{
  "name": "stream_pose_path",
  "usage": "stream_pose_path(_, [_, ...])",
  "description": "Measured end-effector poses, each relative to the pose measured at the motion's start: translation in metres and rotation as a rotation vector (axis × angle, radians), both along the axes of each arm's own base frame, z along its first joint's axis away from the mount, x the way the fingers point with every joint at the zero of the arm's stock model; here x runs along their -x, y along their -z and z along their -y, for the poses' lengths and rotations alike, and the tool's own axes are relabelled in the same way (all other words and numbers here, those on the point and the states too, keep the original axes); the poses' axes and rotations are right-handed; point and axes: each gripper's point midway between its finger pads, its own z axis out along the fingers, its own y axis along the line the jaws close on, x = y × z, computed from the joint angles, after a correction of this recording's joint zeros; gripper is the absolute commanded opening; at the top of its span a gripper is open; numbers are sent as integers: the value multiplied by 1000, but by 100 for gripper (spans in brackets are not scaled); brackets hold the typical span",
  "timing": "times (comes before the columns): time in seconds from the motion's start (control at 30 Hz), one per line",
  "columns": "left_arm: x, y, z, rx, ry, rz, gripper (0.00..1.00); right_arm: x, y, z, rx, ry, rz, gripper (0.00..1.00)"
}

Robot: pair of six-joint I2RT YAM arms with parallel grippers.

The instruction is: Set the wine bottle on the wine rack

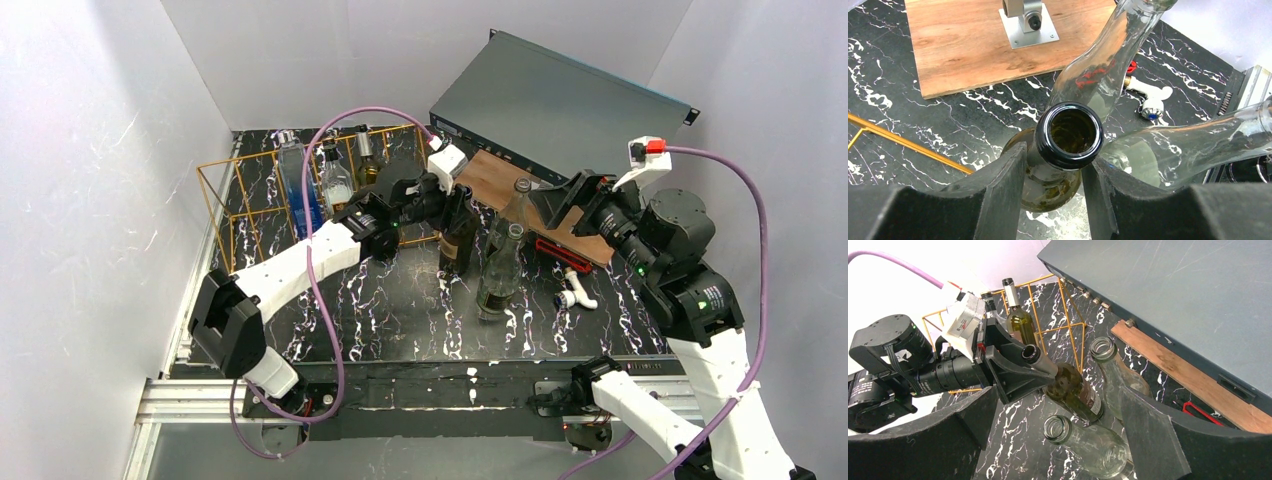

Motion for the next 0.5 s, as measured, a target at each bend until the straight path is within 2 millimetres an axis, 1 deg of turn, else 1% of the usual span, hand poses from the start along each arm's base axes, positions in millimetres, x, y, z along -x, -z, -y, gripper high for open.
stream_pose_path(0.3, [-7,7,5,-6,-5,-7,39,0,1,0,1,0,-2,100])
stream_pose_path(0.37, [-8,8,6,-6,-5,-8,37,0,1,0,1,0,-2,100])
stream_pose_path(0.4, [-8,8,6,-6,-6,-7,36,0,1,0,1,0,-2,100])
stream_pose_path(0.5, [-8,7,6,-7,-6,-3,27,0,2,0,1,0,-2,100])
